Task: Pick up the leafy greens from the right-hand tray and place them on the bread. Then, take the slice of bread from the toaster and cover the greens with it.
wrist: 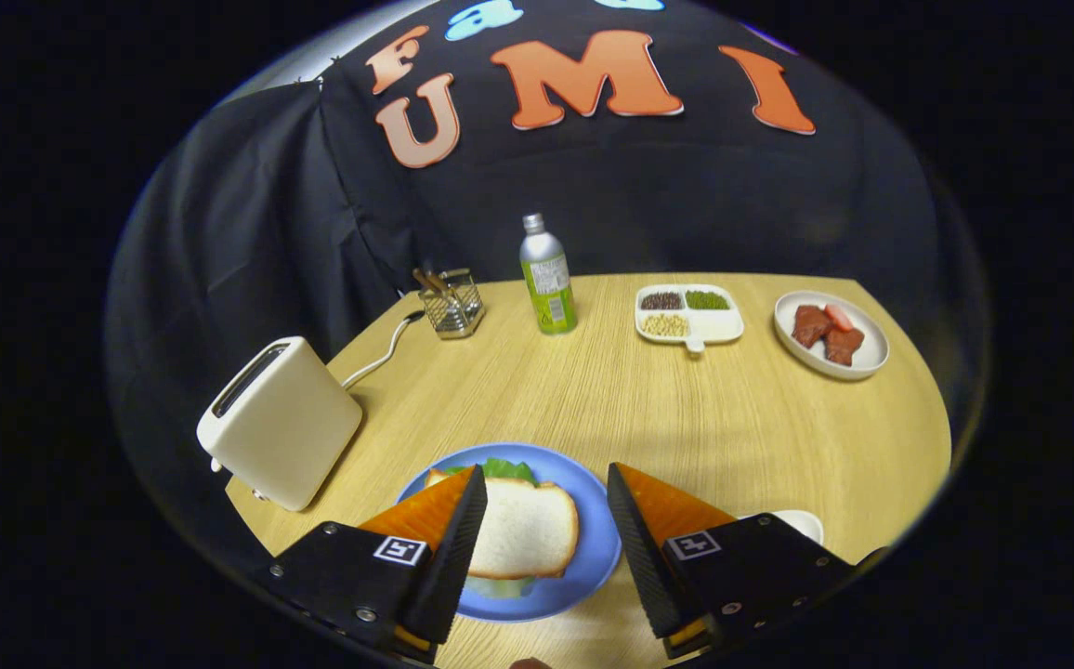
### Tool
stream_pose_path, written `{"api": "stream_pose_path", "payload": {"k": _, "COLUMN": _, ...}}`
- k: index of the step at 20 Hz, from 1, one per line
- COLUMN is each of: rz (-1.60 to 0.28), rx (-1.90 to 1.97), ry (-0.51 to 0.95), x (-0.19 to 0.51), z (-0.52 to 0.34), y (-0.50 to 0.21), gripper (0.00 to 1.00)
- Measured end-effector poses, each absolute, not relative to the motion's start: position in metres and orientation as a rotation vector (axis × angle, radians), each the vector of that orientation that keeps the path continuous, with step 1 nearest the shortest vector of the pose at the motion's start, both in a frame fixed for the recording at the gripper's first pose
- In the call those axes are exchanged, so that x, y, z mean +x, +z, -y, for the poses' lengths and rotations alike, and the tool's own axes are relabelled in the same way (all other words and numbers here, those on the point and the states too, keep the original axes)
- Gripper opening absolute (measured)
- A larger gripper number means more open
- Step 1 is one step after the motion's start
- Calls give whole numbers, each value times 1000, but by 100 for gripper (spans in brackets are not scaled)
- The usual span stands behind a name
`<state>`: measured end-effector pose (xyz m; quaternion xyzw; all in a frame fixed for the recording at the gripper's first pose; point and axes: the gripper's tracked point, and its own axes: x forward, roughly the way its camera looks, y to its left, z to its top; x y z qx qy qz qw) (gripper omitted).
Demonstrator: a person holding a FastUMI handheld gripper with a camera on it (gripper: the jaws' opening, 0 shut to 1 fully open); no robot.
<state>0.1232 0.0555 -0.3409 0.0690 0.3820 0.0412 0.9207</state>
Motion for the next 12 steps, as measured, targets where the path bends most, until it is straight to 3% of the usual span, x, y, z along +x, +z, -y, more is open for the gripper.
{"api": "stream_pose_path", "payload": {"k": 12, "rz": -268, "rx": -3, "ry": 32, "x": 112, "z": -29, "y": -154, "gripper": 84}}
